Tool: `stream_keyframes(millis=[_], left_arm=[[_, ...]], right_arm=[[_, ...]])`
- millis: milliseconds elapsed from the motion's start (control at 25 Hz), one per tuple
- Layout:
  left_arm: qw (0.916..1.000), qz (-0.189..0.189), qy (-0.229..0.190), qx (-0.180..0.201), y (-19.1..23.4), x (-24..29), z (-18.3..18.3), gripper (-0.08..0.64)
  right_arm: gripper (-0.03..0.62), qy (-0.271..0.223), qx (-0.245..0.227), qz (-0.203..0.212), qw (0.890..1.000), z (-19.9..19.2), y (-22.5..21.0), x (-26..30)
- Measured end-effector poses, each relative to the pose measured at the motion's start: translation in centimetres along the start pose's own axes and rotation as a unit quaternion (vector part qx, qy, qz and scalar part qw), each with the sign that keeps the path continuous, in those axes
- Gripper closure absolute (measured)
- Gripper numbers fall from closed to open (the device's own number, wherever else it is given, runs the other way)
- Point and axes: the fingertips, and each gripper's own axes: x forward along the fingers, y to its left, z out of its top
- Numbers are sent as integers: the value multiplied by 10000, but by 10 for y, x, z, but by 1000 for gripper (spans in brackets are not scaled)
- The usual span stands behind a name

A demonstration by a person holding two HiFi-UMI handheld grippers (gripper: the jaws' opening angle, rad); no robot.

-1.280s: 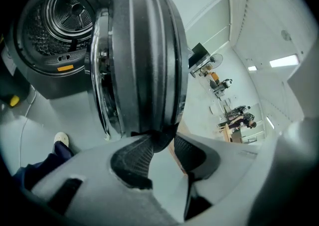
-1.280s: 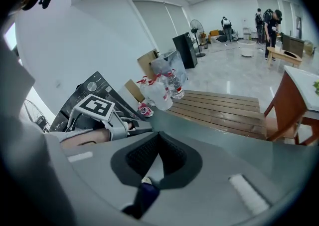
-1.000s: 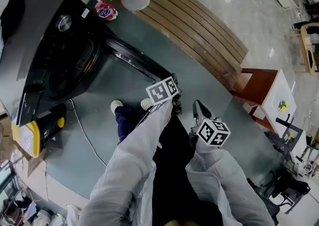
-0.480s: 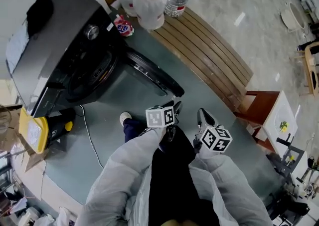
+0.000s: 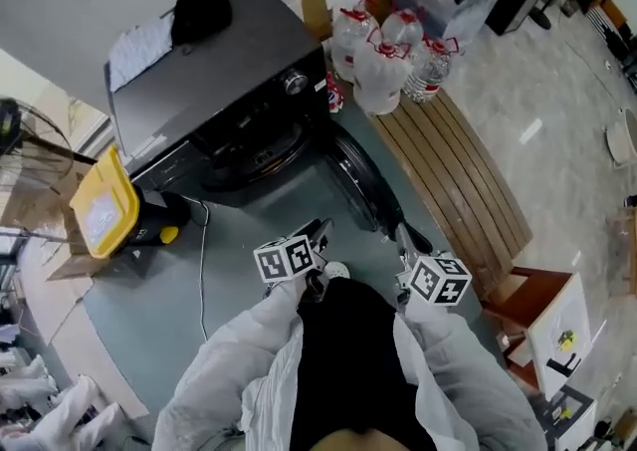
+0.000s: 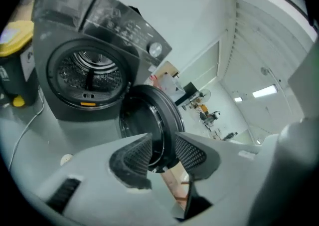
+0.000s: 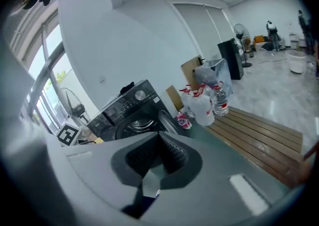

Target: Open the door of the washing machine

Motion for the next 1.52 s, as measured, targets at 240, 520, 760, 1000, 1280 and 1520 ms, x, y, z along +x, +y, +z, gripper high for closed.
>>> stream_keyframes(millis=[240,520,760,1000,1280,1520], left_arm=[[9918,372,-1221,120,20,-89,57,434],[9640,983,-2343,787,25,-186,81,456],[9344,1781,-2744,1408,39,-251,67,516],[9160,2150,-3008,1559,41,-277,56,563],[9150,1976,-2962,1897,29,-267,57,563],[9175,1745,-2950,2016,15,-258,59,561]], right_arm=[[583,64,-734,1040,9918,39,80,25],[583,156,-1991,2063,9579,48,171,46],[583,178,-2811,2816,9173,28,234,47],[584,359,-3096,3188,8951,6,259,37],[584,360,-3006,3123,9005,4,253,32],[583,308,-2928,3090,9044,9,249,26]])
